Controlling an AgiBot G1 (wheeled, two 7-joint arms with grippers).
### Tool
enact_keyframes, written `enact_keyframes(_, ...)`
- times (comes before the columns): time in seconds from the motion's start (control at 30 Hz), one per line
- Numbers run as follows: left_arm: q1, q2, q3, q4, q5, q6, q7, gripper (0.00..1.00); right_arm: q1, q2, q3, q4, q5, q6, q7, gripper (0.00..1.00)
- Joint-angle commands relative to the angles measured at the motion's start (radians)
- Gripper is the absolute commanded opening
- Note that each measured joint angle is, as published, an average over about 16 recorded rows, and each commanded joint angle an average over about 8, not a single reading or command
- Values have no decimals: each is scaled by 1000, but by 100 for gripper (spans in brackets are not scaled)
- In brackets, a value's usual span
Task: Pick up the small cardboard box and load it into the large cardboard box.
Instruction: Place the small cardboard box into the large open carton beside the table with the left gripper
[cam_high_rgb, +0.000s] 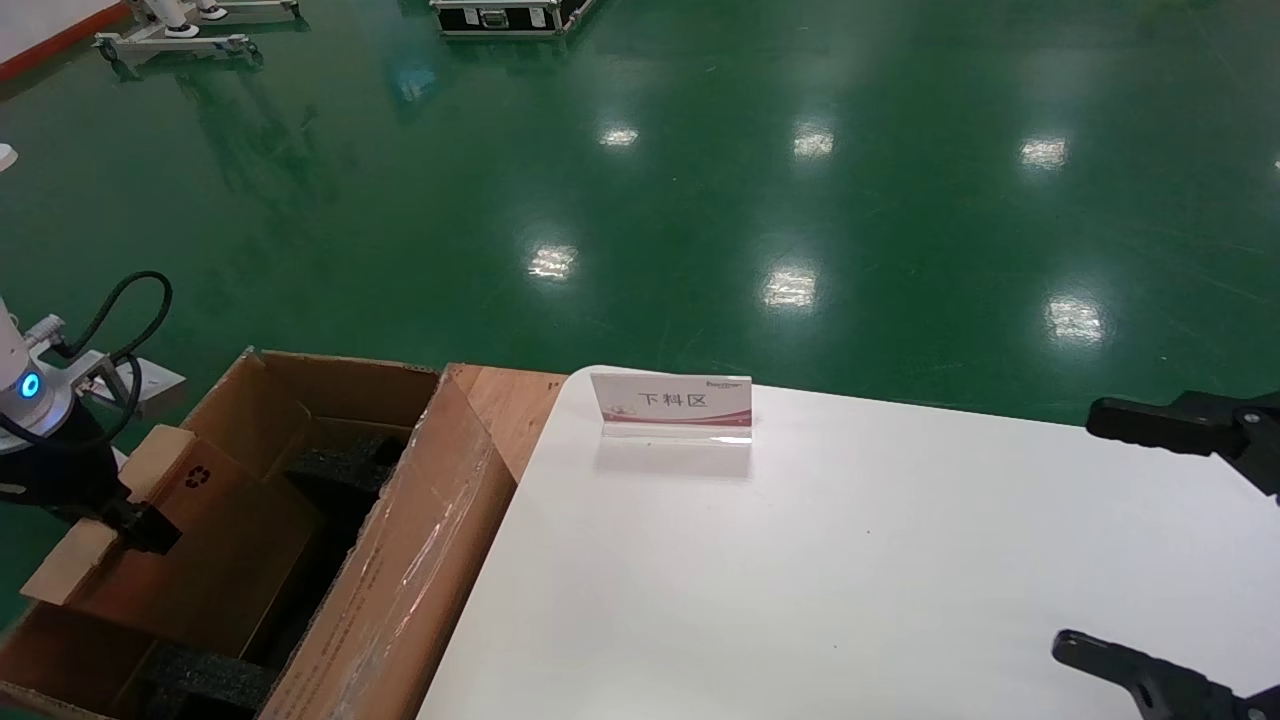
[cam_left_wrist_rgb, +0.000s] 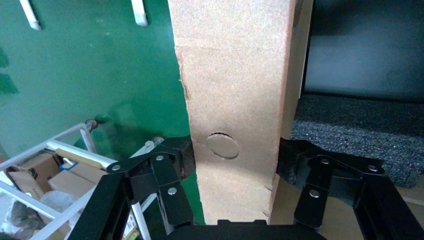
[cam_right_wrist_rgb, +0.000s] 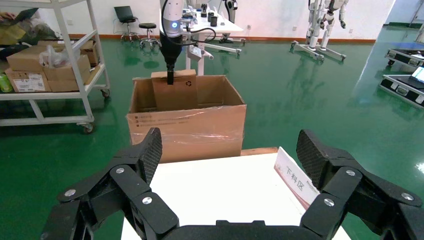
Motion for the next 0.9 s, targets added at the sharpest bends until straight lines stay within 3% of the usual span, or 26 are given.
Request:
enact_keyframes(0.03, -1, -1, 0, -1, 0, 1, 0, 100, 0, 0, 0, 0, 0, 0, 0, 100)
enact_keyframes(0.9, -15, -4, -4, -10, 4, -2, 6, 100, 0, 0, 0, 0, 0, 0, 0, 100)
